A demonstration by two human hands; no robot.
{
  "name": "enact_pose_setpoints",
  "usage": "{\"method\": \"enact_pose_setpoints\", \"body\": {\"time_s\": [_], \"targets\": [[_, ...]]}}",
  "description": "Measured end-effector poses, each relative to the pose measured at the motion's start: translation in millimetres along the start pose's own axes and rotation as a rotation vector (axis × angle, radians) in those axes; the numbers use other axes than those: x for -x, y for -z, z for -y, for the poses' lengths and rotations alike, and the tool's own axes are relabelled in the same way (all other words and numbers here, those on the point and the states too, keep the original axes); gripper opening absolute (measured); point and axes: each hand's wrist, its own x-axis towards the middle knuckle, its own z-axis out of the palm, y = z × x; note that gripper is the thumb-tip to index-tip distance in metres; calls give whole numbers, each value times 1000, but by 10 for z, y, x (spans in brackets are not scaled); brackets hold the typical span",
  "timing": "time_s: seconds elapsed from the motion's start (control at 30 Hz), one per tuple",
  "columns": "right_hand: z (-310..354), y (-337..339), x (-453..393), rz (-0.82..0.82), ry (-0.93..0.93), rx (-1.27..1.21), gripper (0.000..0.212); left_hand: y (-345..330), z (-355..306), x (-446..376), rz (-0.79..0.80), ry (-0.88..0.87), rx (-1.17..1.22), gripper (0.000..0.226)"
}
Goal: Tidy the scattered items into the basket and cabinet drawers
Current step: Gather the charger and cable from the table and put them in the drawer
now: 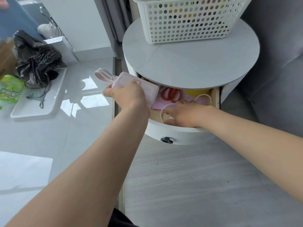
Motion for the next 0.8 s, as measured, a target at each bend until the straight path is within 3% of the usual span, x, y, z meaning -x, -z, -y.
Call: {"method": "enact_pose_setpoints", "body": {"time_s": [0.13,0.27,0.33,0.43,0.6,0.67,0.73,0.8], "targets": [[-24,57,12,106,-82,-98,66,-13,20,7,5,4,-7,48],[-309,268,121,146,44,-446,51,-29,57,3,7,9,-8,45],[-459,268,186,232,109,-490,61,-43,68,12,2,0,-13,45],[-450,115,156,161,58,-223,70,-74,106,43,12,0,-29,47],[-259,131,102,181,-177,213,51,-87,127,98,42,12,-77,45],[-260,216,154,75,-143,224,46,-72,116,107,72,44,-91,44],[-208,378,195,-127,-78,27,33,-61,111,102,102,102,-81,46],[-124,518,216,-225,-49,-260,23,-85,131,87,106,150,-125,45]]}}
